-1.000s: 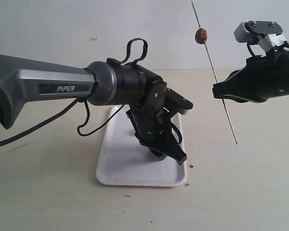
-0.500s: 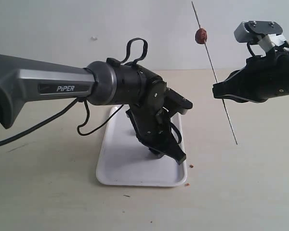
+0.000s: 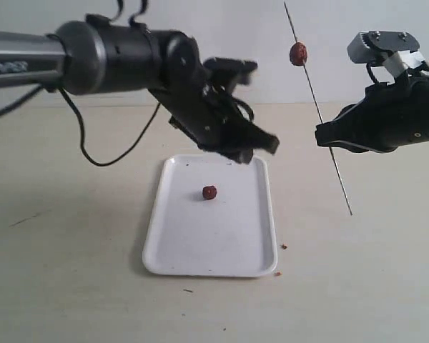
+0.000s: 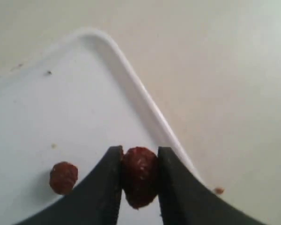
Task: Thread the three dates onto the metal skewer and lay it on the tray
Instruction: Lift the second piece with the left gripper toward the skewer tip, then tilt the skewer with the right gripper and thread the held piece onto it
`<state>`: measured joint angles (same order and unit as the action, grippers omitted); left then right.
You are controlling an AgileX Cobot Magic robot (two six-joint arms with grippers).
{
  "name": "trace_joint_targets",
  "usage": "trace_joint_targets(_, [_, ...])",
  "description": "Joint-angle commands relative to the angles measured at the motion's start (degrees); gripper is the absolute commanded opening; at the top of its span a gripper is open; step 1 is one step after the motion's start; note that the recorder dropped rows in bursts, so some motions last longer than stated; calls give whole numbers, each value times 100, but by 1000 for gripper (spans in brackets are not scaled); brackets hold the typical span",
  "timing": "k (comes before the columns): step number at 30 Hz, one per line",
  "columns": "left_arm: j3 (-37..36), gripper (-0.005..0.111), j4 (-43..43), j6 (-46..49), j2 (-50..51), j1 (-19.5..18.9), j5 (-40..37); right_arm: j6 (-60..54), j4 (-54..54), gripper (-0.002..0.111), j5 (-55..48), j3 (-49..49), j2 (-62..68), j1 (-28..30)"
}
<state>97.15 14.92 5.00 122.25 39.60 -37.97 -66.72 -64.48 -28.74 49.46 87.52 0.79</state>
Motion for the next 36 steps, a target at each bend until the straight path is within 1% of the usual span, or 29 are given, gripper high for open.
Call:
trace_joint_targets(1, [29, 26, 2020, 665, -222, -615, 313, 33, -2, 0, -127, -13, -26, 34])
trace_joint_targets(7, [29, 26, 4718, 1573, -217, -1371, 335, 12, -2, 0, -865, -13, 227, 24])
trace_joint_targets(10, [29, 26, 5645, 1741, -217, -1625, 448, 12, 21, 0, -1231, -13, 378, 24])
trace_joint_targets(12, [29, 26, 5980, 1820, -217, -1721, 549, -47, 22, 0, -1392, -13, 478, 24])
trace_joint_targets(18, [29, 26, 6089, 1860, -192, -1787, 622, -347, -169, 0, -1679, -13, 825, 15])
trace_joint_targets(24, [29, 26, 6169, 1900, -166, -1787, 680, -1176, -1025, 0, -2578, 2, 1324, -12])
trace_joint_targets(28, [29, 26, 6169, 2038, -166, -1787, 647, -1421, -1271, 0, -3017, 75, 1519, -12])
trace_joint_targets(36, [29, 26, 6169, 2226, -157, -1777, 456, -1418, -1506, 0, -2985, 129, 1550, -12])
